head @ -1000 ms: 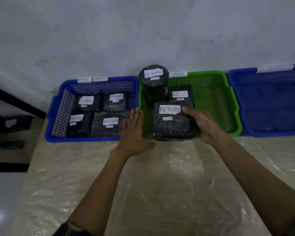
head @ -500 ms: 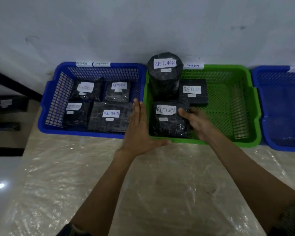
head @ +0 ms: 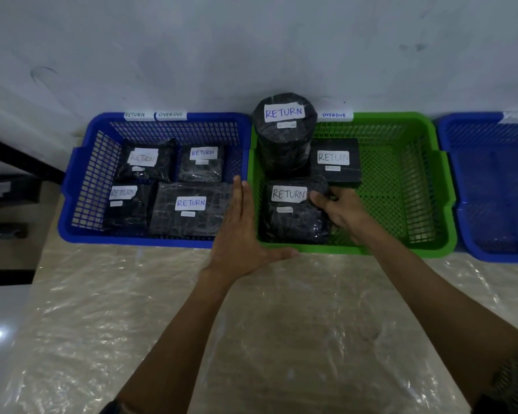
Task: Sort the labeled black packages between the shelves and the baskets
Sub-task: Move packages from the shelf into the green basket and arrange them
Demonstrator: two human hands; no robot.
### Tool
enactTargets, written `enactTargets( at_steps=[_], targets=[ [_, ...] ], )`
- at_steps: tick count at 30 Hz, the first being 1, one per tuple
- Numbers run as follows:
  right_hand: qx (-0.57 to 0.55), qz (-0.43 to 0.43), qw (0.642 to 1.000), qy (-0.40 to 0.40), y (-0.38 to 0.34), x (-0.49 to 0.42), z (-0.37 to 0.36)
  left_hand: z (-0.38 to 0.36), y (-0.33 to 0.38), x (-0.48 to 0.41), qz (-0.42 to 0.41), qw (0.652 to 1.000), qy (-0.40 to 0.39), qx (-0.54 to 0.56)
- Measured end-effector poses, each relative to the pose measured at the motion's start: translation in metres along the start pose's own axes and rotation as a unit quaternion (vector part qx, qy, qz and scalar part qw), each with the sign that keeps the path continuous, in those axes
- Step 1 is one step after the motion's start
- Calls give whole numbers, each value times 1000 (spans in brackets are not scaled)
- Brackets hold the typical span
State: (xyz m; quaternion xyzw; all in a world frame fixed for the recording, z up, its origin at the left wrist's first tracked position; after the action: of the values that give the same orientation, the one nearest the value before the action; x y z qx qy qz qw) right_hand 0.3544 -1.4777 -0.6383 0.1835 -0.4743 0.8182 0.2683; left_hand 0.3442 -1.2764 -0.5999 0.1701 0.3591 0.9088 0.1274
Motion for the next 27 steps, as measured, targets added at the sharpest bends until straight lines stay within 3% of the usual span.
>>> enactTargets(
  at_steps=[6,19,27],
  targets=[
    [-8,-37,999,-13,13,2,-5,0,0,0,0,1000,-1,-1],
    [177,13,983,48,0,2,-7,1,1,0,4,1000,-2,-5],
    [82,52,995,-12,3,12,-10,2,2,2,6,1000,-5,-2]
  ],
)
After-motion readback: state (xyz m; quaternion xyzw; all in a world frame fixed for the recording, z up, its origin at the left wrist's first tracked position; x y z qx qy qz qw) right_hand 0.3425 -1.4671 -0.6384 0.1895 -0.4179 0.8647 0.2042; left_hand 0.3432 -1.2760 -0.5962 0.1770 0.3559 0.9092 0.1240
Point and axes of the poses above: each hand's wrist, its own x-axis away from the middle knuckle, its own z-axis out of the back of the hand, y = z × x, the point moved 9 cm from there along -x, towards the middle knuckle, and after that the axes turned 13 degrees about x, right-handed, at the moved point
